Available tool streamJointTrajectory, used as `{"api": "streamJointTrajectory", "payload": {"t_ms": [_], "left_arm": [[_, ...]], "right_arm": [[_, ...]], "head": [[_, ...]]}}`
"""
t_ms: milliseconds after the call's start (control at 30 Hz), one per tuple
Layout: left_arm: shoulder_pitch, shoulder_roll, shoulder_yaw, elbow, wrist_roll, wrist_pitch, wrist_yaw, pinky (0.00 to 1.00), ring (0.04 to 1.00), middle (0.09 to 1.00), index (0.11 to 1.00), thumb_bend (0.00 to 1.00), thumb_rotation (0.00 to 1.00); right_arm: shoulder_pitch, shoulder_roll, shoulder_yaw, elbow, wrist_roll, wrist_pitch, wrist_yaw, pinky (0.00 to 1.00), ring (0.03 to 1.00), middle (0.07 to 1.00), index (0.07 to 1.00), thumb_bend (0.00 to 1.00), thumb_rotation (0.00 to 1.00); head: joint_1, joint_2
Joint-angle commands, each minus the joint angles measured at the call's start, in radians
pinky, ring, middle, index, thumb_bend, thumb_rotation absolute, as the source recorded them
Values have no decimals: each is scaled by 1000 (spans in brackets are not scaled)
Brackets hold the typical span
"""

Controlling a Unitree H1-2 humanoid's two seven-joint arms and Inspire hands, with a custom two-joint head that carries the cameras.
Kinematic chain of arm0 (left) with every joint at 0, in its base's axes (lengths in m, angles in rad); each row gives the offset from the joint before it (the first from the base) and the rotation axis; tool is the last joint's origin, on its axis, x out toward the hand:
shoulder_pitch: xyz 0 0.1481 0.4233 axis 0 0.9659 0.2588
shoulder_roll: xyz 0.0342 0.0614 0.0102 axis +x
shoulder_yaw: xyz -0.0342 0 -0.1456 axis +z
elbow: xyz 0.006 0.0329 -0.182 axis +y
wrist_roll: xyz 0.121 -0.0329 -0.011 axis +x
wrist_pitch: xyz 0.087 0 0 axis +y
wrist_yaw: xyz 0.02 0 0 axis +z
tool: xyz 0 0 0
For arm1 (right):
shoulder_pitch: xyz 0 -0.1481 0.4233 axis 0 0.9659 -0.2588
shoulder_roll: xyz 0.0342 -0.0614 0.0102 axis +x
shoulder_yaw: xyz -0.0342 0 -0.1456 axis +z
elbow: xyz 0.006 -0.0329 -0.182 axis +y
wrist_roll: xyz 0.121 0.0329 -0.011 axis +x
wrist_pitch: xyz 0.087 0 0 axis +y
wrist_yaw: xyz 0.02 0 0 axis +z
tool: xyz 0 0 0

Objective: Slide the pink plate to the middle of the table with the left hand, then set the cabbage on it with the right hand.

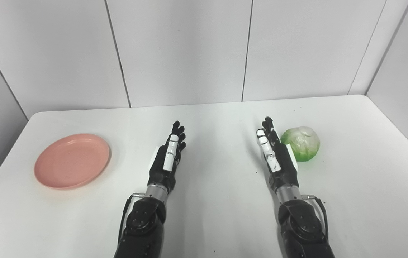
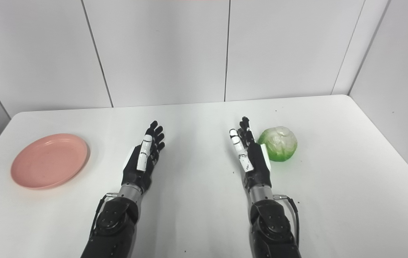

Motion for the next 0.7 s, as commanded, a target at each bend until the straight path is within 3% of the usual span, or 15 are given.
{"api": "streamJointTrajectory", "payload": {"t_ms": [0, 33, 167, 233, 267, 300, 333, 433, 533, 667], "left_arm": [[-14, -20, 1, -14, 4, -12, 12, 1000, 1000, 1000, 1000, 679, 1000], [-13, -22, 1, -14, 5, -14, 16, 1000, 1000, 1000, 1000, 676, 1000], [-16, -50, 7, -24, 18, 8, 63, 1000, 1000, 1000, 1000, 667, 1000], [-29, -62, 14, -37, 28, 29, 100, 1000, 1000, 1000, 1000, 661, 1000], [-35, -66, 16, -43, 30, 41, 111, 1000, 1000, 1000, 1000, 660, 1000], [-48, -61, 19, -62, 43, 58, 127, 1000, 1000, 1000, 1000, 660, 1000], [-57, -58, 21, -75, 51, 69, 138, 1000, 1000, 1000, 993, 664, 1000], [-102, -27, 31, -82, 47, 79, 127, 1000, 1000, 1000, 999, 684, 1000], [-145, 6, 60, -63, 27, 44, 117, 1000, 1000, 1000, 1000, 680, 1000], [-170, 91, 97, -121, 40, 107, 128, 1000, 1000, 1000, 1000, 702, 1000]], "right_arm": [[-24, 2, -2, -30, 12, -2, 11, 1000, 1000, 1000, 1000, 636, 761], [-22, -2, 1, -30, 2, 4, 6, 1000, 1000, 1000, 1000, 635, 776], [-11, -23, -2, -19, -3, -45, 15, 1000, 1000, 1000, 1000, 610, 797], [-5, -25, -29, -23, 108, -11, 77, 1000, 1000, 1000, 1000, 619, 766], [-4, -24, -42, -22, 159, 6, 104, 1000, 1000, 1000, 1000, 658, 710], [-6, -36, -39, -13, 139, -1, 100, 1000, 1000, 1000, 1000, 683, 674], [-7, -44, -36, -6, 113, -10, 92, 1000, 1000, 1000, 1000, 703, 731], [-3, -66, -34, 2, 85, -16, 89, 1000, 1000, 1000, 1000, 728, 787], [5, -89, -27, -1, 55, -26, 92, 1000, 1000, 1000, 1000, 668, 827], [4, -104, -24, 3, 33, -42, 92, 1000, 1000, 1000, 1000, 608, 866]], "head": [[43, -20], [43, -20], [197, -60], [271, -86], [280, -90], [330, -111], [338, -114], [403, -146], [430, -162], [468, -190]]}}
